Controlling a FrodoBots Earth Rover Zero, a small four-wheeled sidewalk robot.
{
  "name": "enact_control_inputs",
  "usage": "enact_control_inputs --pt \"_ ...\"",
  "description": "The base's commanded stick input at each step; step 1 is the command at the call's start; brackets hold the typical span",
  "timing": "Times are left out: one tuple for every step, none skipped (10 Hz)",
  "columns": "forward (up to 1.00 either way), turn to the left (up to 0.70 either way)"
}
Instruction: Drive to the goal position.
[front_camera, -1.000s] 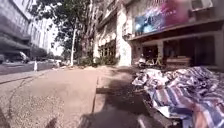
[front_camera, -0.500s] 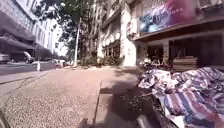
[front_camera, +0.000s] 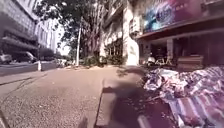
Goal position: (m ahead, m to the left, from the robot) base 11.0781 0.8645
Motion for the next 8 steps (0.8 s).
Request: enact_control_inputs --pt "0.70 0.00" --pt "0.70 0.00" --pt "0.70 0.00" --pt "0.70 0.00" --pt "0.70 0.00" --pt "0.70 0.00" --pt "0.70 0.00" --pt "0.70 0.00"
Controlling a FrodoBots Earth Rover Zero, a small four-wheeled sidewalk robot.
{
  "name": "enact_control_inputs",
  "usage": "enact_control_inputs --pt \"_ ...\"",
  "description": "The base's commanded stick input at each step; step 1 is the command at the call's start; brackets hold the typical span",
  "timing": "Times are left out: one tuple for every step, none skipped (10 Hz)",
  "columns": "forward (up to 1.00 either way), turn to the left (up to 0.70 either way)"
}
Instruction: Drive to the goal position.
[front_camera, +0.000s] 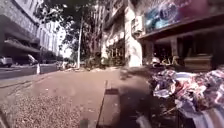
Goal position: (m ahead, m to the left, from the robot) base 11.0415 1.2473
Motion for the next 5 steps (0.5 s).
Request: enact_control_inputs --pt "0.70 0.00" --pt "0.70 0.00" --pt "0.70 0.00" --pt "0.70 0.00" --pt "0.70 0.00"
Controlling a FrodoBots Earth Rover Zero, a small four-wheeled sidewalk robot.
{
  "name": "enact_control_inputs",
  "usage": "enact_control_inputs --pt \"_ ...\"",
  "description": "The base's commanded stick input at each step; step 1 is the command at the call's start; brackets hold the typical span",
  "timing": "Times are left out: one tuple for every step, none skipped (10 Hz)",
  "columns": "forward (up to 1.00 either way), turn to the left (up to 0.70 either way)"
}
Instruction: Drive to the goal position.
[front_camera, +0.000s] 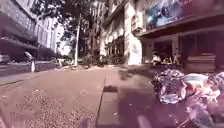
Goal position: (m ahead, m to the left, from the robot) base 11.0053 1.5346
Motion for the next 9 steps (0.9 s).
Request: enact_control_inputs --pt "0.70 -0.14" --pt "0.70 -0.14" --pt "0.70 -0.14" --pt "0.70 -0.14" --pt "0.70 -0.14" --pt "0.70 -0.12" --pt "0.70 -0.09" --pt "0.70 0.00" --pt "0.70 0.00"
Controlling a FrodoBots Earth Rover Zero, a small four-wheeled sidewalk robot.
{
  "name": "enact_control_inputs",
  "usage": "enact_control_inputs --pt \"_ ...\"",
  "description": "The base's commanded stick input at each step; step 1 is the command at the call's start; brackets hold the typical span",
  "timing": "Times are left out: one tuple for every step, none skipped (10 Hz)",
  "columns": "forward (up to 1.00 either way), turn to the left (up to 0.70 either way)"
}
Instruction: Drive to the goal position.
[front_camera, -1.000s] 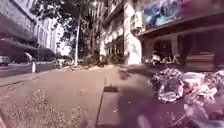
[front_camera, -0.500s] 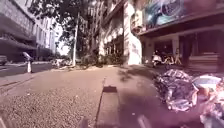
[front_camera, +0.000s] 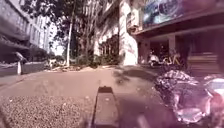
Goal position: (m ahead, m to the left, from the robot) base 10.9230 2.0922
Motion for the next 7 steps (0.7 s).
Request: enact_control_inputs --pt "0.70 0.00" --pt "0.70 0.00" --pt "0.70 0.00" --pt "0.70 0.00" --pt "0.70 0.00" --pt "0.70 0.00" --pt "0.70 0.00"
